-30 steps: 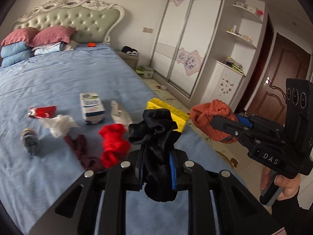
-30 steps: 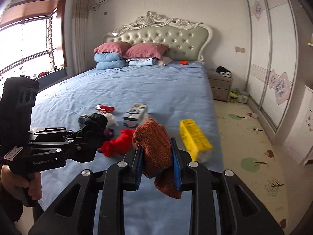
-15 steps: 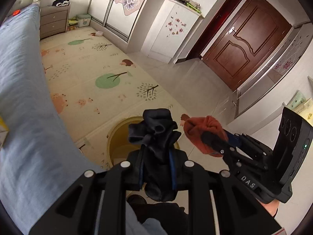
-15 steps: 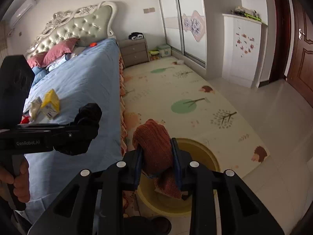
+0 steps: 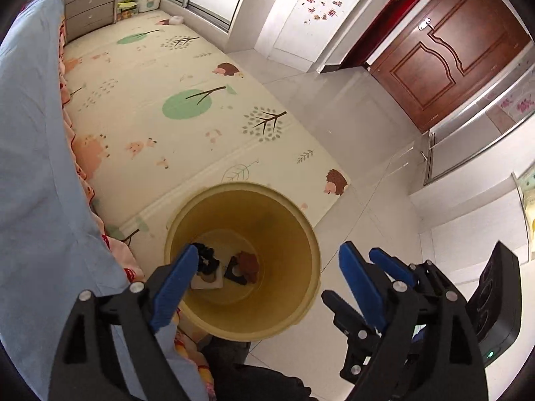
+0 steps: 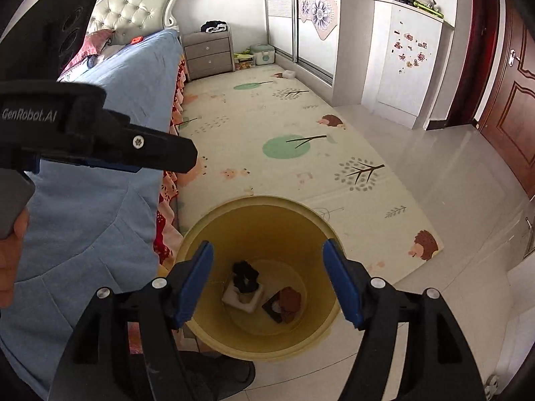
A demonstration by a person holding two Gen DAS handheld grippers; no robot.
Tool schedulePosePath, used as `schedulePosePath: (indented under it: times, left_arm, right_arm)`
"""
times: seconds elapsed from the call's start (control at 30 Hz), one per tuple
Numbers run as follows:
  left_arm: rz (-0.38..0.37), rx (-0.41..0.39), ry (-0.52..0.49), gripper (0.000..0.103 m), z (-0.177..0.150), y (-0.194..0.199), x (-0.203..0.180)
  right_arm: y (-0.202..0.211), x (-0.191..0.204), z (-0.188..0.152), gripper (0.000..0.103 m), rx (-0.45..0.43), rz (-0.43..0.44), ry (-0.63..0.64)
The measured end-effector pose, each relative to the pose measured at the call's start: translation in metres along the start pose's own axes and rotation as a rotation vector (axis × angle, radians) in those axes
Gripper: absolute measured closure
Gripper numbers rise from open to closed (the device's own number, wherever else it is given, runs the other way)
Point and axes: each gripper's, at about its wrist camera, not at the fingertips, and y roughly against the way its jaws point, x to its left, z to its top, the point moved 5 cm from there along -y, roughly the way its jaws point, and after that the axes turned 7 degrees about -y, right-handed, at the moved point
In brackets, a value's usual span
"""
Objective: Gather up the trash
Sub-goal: 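Carry both socks over the yellow bin and open both grippers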
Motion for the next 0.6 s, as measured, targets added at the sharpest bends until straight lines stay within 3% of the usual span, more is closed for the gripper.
schedulePosePath:
  times: [0.17, 0.37, 0.53, 0.6]
  left_arm:
    - [-0.001, -0.016, -0.024, 0.017, -0.002, 0.009, -0.002]
    - [0.029, -0.191, -0.043, 0.017, -0.008, 0.08, 0.004]
    - [0.174, -0.386, -0.03, 0.014, -0.034, 0.175, 0.033]
    - [0.266, -0.453, -0.019, 0.012, -0.051, 0.212, 0.05]
  right_arm:
    - [0.007, -0.001, 0.007, 0.037, -0.021, 0.026, -0.042]
    - [0.038, 0.023, 0.025, 0.037, -0.109, 0.07, -0.039]
    - [0.079, 0.076, 0.042, 0.035, -0.22, 0.152, 0.028]
    - [0.097, 0.105, 0.048, 0.028, -0.275, 0.192, 0.063]
